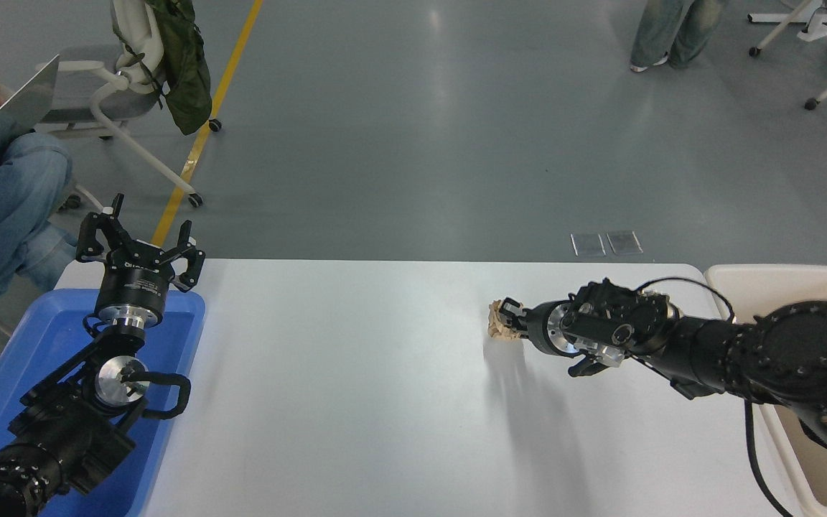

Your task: Pick up paper ball place in dustbin

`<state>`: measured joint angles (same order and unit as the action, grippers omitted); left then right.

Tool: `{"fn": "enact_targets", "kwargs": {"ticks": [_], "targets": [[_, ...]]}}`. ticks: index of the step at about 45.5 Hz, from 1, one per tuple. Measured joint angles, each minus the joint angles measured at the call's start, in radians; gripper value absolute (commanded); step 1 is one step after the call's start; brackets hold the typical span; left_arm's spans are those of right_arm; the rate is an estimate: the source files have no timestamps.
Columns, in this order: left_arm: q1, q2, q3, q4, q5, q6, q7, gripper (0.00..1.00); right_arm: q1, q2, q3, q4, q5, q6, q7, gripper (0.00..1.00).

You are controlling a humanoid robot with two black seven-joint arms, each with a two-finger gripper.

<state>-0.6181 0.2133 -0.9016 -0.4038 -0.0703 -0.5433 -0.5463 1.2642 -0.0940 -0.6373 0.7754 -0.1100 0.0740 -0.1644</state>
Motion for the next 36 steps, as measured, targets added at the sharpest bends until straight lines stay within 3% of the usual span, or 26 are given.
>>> {"fn": "enact_targets", "kwargs": {"ticks": [10,19,26,36], "targets": [[0.000,0.000,0.001,0.000,0.000,0.000,0.000,0.99,0.296,-0.077,-0.205,0.259,0.006,0.101,0.004,0.00],[0.000,0.000,0.001,0.000,0.001,0.000,0.000,0.99,0.608,-0.110,-0.351,0.440,0.007,0.340,0.006,0.00],[0.000,0.000,0.001,0.000,0.001,0.000,0.000,0.99,0.803,-0.138,-0.402,0.507,0.008,0.530,0.007,0.00],[0.000,0.000,0.001,0.000,0.001,0.000,0.000,0.99,0.992,-0.192,-0.432,0.552,0.009,0.648,0.008,0.00]]}}
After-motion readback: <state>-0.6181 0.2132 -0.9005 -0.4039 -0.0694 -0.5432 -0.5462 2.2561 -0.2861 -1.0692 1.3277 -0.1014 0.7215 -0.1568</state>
